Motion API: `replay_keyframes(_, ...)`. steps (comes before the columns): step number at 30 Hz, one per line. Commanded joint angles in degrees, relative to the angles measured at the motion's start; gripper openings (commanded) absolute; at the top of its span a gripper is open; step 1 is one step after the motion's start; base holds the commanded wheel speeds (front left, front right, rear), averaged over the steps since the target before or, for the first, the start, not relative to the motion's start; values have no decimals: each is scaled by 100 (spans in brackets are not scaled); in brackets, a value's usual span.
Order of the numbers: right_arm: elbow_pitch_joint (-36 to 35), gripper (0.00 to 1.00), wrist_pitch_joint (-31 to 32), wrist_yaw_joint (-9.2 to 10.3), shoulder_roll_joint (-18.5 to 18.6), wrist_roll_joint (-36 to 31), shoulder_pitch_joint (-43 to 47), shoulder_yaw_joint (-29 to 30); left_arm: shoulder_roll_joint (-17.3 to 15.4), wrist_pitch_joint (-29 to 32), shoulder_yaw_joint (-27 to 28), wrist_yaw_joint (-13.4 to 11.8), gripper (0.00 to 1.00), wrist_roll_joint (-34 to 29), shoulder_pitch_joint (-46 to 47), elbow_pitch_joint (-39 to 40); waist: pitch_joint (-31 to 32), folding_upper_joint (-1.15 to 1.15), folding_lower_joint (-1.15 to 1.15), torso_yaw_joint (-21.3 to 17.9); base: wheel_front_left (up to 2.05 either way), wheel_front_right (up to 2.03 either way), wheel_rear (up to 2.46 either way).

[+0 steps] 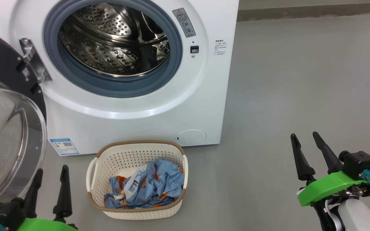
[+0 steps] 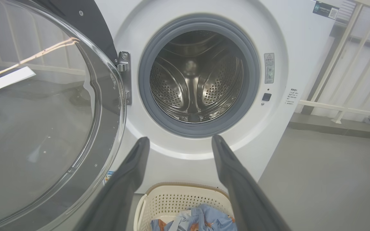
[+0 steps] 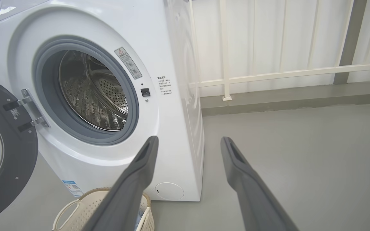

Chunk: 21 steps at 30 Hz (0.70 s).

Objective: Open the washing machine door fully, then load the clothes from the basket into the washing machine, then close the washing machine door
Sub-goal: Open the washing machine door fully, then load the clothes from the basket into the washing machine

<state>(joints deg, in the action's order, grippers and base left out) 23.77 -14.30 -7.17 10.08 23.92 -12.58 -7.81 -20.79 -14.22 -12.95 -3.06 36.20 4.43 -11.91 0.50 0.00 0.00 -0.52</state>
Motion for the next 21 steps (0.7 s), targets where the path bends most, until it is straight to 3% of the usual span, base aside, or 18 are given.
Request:
replay_keyframes(1,-128,100,-70,-32,31,-88,-198,-121,-154,-77,245,9,100,-55,257,86,0,0,0,-1,0,0,0)
replay_keyframes(9,-131,100,-70,-32,34,-91,-197,-149,-123,-77,291,60,100,-48,273,77,-12,0,0,8,30,-30,0)
replay_keyframes(21,-114,100,-70,-32,29,-65,-198,-171,-96,-78,335,80,100,-66,276,50,-27,0,0,16,109,-109,0)
